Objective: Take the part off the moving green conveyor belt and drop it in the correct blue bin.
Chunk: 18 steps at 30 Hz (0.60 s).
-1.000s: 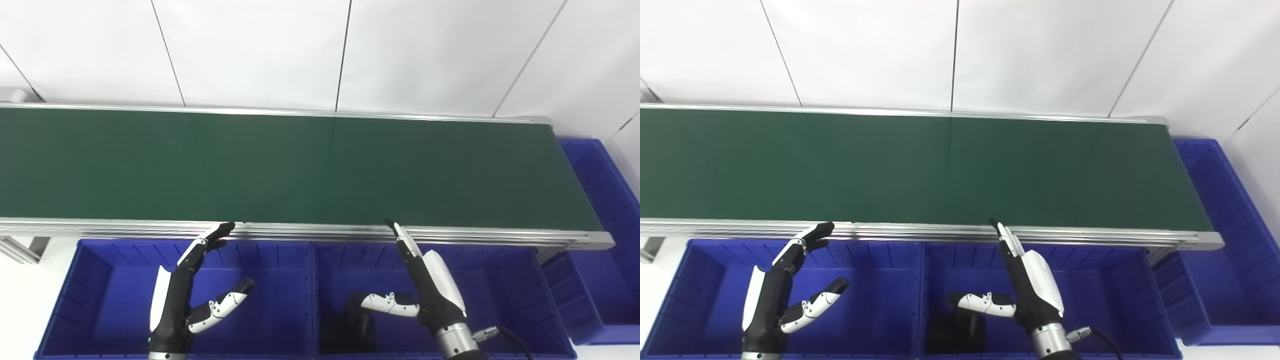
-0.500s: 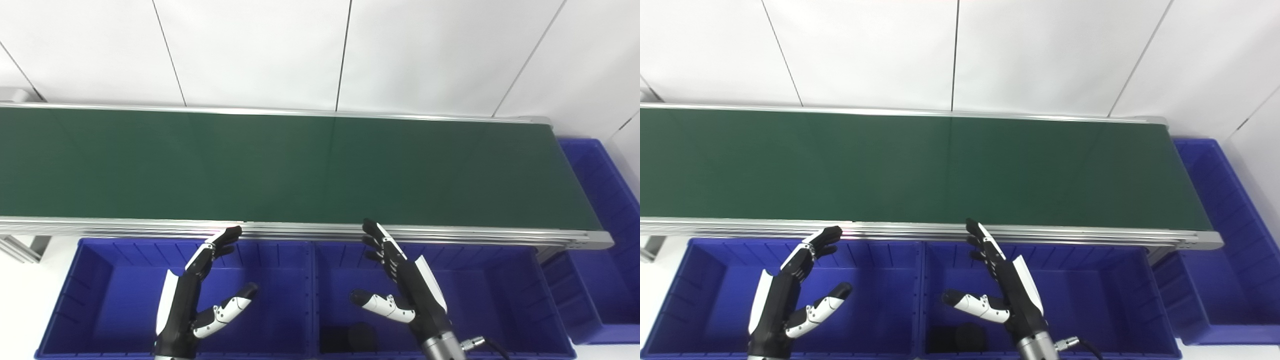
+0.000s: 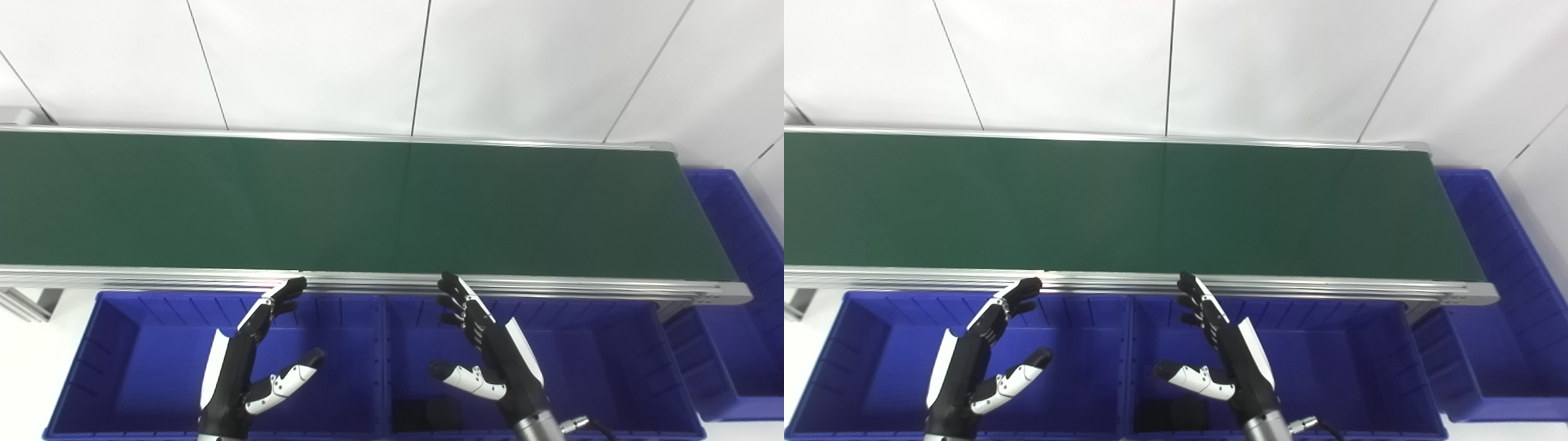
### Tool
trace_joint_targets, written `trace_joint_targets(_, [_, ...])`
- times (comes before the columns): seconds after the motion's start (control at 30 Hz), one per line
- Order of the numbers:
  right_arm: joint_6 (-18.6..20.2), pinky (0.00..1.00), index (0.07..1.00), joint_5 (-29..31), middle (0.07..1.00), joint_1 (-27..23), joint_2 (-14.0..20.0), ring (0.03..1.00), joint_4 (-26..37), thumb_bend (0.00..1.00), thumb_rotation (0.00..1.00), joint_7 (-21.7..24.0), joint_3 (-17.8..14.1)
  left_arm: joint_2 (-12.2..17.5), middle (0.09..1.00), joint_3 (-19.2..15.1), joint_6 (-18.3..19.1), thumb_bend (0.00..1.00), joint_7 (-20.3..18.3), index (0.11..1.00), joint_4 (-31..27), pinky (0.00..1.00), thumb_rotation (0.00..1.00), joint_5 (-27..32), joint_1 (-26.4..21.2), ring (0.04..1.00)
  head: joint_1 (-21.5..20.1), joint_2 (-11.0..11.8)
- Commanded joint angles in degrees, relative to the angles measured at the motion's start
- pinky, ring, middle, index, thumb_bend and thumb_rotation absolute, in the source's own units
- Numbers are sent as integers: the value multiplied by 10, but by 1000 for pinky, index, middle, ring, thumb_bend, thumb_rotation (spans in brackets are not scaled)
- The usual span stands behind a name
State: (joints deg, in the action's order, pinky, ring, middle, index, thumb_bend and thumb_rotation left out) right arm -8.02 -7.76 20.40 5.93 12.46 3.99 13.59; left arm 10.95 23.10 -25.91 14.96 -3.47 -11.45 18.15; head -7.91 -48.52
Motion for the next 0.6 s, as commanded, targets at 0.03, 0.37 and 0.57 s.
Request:
trace_joint_targets(0.03, [-41, 828, 959, 1, 940, 0, -3, 898, 8, 943, 606, -2, -3, -2, 828, -7, -10, 713, -6, 821, -22, 781, 503, -2, -2, 826, 1, 0])
trace_joint_targets(0.37, [-51, 832, 952, -2, 934, 3, -4, 896, 1, 930, 601, -3, -9, -5, 828, -13, -10, 711, -15, 821, -21, 788, 501, 3, -3, 828, -2, 2])
trace_joint_targets(0.57, [-53, 833, 949, -4, 932, 3, -4, 893, 0, 937, 610, -4, -9, -6, 827, -13, -10, 711, -22, 819, -20, 787, 493, 10, -6, 826, -2, 2])
